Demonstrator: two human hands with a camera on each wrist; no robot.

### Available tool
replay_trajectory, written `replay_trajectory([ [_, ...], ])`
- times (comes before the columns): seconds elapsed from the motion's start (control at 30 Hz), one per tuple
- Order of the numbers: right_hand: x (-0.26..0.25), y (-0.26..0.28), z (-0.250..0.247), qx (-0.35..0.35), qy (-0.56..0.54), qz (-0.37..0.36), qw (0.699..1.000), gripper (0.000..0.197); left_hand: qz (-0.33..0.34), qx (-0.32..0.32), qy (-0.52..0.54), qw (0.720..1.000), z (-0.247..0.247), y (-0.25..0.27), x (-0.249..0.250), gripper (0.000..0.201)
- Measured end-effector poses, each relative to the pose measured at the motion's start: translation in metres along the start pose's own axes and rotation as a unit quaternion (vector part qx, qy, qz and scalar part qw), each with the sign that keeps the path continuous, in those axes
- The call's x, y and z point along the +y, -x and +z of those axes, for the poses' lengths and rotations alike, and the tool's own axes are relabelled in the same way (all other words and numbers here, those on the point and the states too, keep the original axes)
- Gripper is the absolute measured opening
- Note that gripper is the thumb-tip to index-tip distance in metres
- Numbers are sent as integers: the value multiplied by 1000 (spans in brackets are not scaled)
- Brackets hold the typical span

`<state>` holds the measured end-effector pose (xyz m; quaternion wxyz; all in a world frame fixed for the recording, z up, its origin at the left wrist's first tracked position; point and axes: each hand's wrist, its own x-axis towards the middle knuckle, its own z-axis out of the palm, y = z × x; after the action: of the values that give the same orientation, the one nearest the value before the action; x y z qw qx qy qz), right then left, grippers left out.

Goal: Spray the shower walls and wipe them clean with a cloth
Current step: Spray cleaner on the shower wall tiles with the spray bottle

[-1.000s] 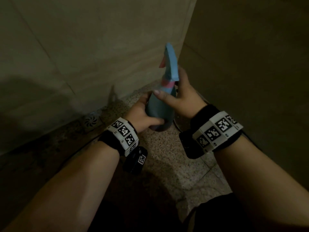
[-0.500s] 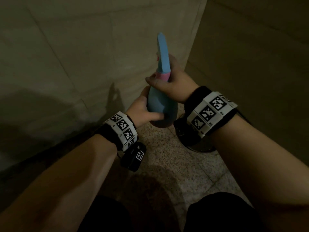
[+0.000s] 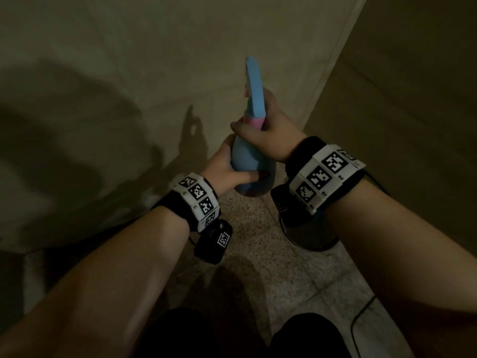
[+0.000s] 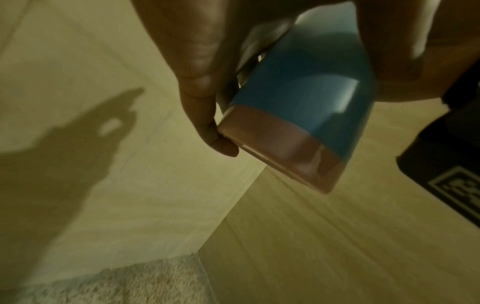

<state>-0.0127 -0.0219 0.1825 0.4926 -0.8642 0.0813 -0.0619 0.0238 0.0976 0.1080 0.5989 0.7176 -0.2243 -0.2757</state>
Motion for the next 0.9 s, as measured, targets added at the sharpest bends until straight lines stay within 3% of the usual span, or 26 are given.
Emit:
replay_trajectory([
  [0.47, -216, -3, -54, -31, 10, -74, 997, 66, 7, 65, 5, 998, -77, 69, 193, 94],
  [0.6, -295, -2, -64, -50, 14, -114, 992, 66, 48, 106, -11, 993, -108, 104, 262, 104],
  [0.9, -460, 3, -69, -105, 7, -212, 972, 69, 105, 195, -45, 974, -181, 186, 396, 89],
])
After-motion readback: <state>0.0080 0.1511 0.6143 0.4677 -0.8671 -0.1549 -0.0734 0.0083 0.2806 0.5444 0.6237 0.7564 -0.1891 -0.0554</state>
